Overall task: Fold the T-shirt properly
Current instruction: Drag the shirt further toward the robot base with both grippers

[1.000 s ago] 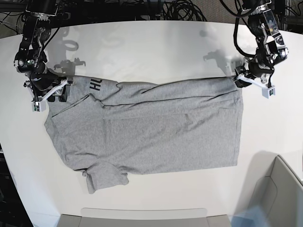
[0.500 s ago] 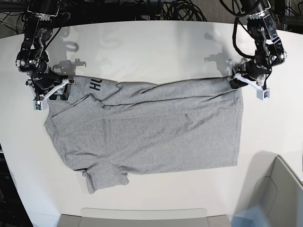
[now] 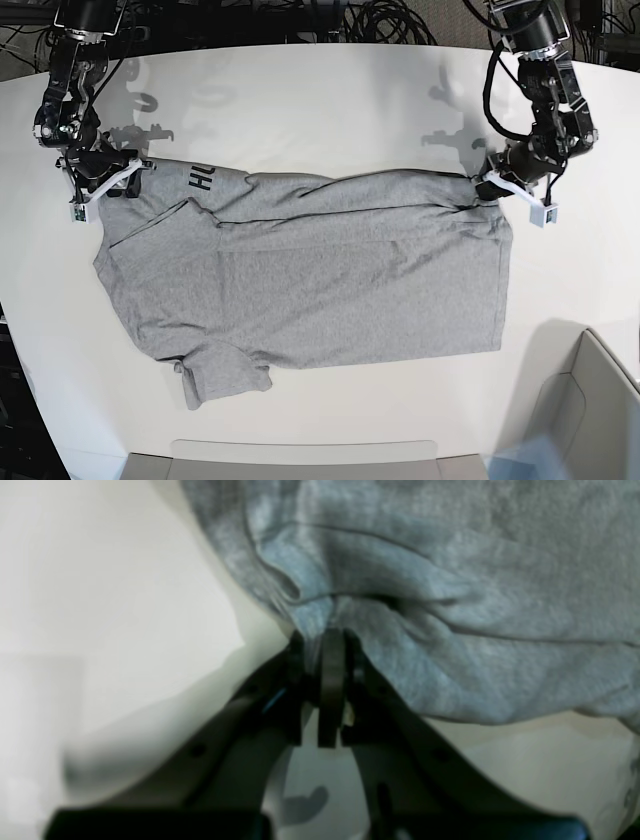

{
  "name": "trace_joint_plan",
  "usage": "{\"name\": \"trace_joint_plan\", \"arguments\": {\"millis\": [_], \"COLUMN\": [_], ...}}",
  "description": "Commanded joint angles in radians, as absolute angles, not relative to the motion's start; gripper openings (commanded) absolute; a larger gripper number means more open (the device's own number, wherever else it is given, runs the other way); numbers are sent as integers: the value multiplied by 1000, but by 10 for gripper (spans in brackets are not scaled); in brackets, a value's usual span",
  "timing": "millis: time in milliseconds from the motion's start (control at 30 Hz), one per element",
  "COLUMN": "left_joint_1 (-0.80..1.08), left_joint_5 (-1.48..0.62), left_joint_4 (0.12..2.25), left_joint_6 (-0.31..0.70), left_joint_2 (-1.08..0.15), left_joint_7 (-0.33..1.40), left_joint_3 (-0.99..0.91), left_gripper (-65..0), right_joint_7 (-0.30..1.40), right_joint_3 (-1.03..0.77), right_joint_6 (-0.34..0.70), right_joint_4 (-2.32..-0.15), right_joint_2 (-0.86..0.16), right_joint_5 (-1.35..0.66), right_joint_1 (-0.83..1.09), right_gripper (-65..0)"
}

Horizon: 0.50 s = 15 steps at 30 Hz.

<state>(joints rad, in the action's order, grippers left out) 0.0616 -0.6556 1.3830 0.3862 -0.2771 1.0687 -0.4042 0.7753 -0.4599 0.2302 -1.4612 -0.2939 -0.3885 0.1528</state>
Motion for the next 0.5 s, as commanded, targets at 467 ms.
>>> {"name": "trace_joint_plan", "arguments": {"millis": [467], "left_joint_1": [222], "left_joint_5": [-605], "left_joint_4": [1500], "left_joint_6": [374], "left_joint_2": [-326], "left_joint_7": [1101], "left_joint_3": [-473], "left_gripper": [-650], "right_joint_7": [765], "right_joint_3": [-467], "right_joint_6": [236], "right_joint_4": [-1543], "right_joint_2": [-308], "right_joint_5": [-381], "right_joint_1": [254], "right_gripper": [-468]}}
